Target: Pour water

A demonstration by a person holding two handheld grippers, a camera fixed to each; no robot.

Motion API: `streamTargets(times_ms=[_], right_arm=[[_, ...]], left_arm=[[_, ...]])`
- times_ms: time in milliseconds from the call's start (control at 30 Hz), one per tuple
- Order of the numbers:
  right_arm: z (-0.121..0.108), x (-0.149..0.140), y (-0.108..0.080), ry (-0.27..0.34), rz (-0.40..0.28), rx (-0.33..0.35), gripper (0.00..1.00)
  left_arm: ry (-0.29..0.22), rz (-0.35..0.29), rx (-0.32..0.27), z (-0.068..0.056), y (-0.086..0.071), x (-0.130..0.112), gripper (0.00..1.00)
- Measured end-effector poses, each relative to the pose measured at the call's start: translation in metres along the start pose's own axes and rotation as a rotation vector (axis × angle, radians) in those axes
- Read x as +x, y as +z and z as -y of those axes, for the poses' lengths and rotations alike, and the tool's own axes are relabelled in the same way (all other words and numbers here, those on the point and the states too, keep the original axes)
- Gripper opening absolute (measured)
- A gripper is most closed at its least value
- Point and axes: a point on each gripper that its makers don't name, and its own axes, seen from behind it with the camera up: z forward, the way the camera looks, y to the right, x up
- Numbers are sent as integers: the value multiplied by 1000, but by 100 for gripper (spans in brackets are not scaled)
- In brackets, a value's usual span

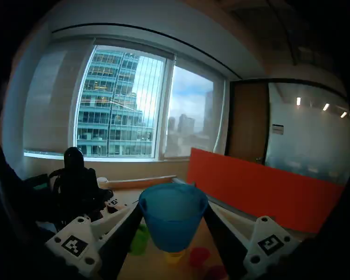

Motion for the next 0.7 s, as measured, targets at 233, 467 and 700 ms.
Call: streamTargets(times_ms=[233,467,700], right_arm=[[-14,-10,-14,13,4,-25,91],[-27,-32,-29,15,38,-50,91],[-40,-62,-45,9,75,-85,91]], left_arm=[[4,20,16,8,-6,-5,87],[14,57,22,13,-8,-16,87],[16,89,42,20,-10,-26,87]])
